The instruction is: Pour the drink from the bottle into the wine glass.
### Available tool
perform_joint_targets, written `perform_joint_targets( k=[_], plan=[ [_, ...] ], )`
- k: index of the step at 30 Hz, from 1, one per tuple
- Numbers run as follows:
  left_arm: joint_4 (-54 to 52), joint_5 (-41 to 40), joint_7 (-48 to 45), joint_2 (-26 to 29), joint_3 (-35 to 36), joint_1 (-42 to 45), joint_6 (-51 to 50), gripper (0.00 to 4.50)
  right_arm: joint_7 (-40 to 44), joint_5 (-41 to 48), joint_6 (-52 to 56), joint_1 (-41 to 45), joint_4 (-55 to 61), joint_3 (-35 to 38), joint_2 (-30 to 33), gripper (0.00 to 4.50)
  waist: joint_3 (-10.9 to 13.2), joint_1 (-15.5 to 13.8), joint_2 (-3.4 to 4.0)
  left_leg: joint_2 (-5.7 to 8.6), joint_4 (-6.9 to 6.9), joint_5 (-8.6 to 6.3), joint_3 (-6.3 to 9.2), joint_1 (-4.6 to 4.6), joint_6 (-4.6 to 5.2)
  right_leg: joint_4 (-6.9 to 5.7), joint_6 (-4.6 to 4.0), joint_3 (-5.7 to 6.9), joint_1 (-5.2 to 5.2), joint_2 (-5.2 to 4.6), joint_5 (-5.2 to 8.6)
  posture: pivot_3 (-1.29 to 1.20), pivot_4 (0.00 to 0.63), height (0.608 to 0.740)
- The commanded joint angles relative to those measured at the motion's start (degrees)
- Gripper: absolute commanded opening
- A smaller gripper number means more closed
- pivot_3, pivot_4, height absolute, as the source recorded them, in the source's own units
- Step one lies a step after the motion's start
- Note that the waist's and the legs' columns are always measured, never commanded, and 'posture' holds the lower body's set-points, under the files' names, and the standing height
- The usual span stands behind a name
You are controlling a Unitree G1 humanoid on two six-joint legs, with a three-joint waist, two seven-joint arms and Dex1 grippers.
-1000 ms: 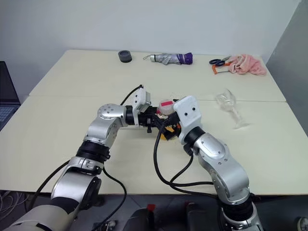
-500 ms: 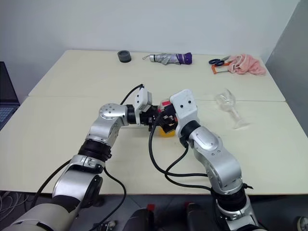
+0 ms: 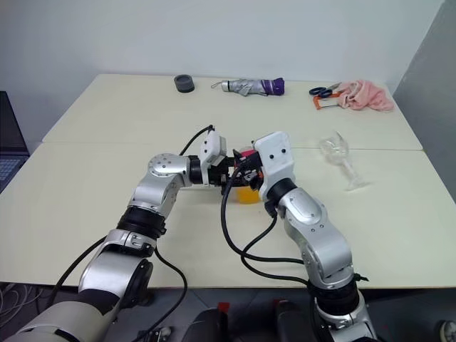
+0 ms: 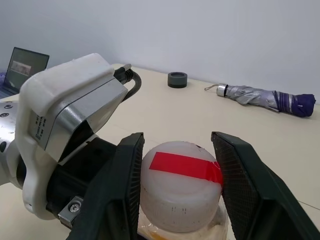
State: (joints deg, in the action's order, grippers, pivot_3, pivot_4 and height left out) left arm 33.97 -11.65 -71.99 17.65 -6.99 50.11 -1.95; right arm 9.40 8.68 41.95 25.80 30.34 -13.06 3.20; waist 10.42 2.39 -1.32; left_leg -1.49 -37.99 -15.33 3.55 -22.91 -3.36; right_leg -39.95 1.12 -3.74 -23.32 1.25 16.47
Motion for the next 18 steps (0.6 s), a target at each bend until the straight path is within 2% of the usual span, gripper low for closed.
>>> perform_joint_targets(
  k=[1,7,11,14,17,18],
  plan=[
    [-3.0,-2.3,0.0,0.5,1.9,1.3,-0.8,1.78,4.7,2.2,-1.6,-0.7,-1.0,-1.4,1.4,1.83,0.0,0.0,0.00,0.00,0.00,0.00,-0.01,0.00,0.00,0.00,0.00,0.00,0.00,0.00,0.00,0.00,0.150,0.740],
    [-5.6,-4.6,-3.6,2.3,2.3,1.3,-4.4,1.78,23.8,5.4,-12.0,4.3,-13.7,-1.9,10.8,1.83,0.0,0.4,0.00,0.01,0.00,0.00,-0.03,0.03,0.01,0.00,0.00,0.02,0.01,0.01,0.00,0.00,0.150,0.740],
    [-8.0,-6.4,-6.3,4.1,2.7,1.5,-6.8,1.78,46.0,11.8,-19.1,12.0,-26.1,-0.1,18.3,1.83,0.0,0.8,0.01,0.01,0.00,0.00,-0.04,0.03,0.01,0.00,-0.01,0.02,0.02,0.02,0.00,0.00,0.150,0.740],
    [-10.6,-6.8,-7.9,5.2,3.0,1.2,-7.6,1.77,58.1,14.2,-17.6,19.6,-36.6,0.5,23.1,1.83,0.1,0.9,0.07,0.02,0.00,-0.01,-0.04,0.03,0.02,0.01,-0.01,0.03,0.02,0.00,-0.01,0.00,0.150,0.740],
    [-11.5,-6.4,-7.6,5.4,3.2,0.9,-7.3,1.76,61.0,14.8,-18.0,22.6,-40.5,1.3,24.0,1.83,0.1,0.8,0.07,-0.02,0.02,-0.01,-0.01,0.03,0.02,0.01,-0.01,0.06,0.02,0.00,-0.01,0.00,0.150,0.740],
    [-11.7,-6.4,-7.3,5.4,3.3,0.8,-7.4,1.76,60.8,14.1,-18.9,22.9,-41.0,1.4,24.0,2.18,0.1,0.8,0.07,-0.04,0.02,-0.01,0.00,0.03,0.02,0.01,-0.02,0.07,0.02,0.00,-0.01,0.00,0.150,0.740]
  ],
)
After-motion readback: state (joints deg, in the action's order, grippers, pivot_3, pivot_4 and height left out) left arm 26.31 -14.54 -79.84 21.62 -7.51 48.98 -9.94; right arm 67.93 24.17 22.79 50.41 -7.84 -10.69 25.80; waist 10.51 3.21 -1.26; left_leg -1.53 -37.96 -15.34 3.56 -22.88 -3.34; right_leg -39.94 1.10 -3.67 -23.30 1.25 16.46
